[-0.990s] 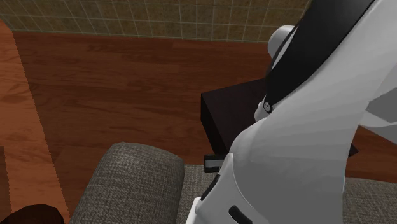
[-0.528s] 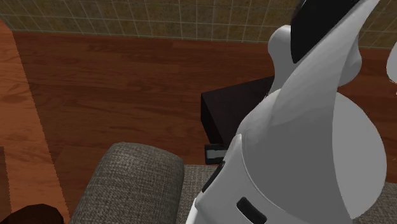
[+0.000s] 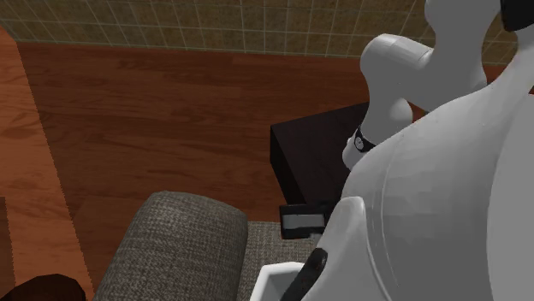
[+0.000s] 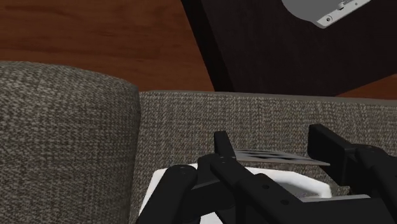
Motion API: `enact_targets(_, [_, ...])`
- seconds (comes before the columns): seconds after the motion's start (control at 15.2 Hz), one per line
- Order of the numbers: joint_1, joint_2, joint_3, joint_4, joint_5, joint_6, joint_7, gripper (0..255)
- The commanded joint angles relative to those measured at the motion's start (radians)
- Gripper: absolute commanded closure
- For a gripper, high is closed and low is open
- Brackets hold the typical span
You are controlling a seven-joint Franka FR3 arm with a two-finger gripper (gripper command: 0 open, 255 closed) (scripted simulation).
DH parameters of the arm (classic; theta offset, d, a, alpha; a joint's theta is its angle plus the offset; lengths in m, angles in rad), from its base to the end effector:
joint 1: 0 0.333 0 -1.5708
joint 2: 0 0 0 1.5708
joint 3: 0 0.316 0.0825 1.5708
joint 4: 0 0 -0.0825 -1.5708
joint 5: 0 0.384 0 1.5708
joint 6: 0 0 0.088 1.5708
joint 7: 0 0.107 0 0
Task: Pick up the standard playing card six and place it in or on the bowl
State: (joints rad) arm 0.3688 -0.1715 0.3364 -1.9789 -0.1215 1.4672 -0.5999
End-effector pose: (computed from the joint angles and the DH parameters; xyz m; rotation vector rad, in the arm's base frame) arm 0.3611 0.2996 0.5153 2.3130 1.7572 -0.5005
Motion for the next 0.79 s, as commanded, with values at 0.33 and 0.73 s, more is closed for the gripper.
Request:
enact_targets(0.33, [0.054, 0.275, 0.072, 0.343, -0.048, -0.108, 0.134, 255])
enact_targets(0.73, [0.121, 0.462, 0.095, 0.589, -0.099, -0.192, 0.206, 255])
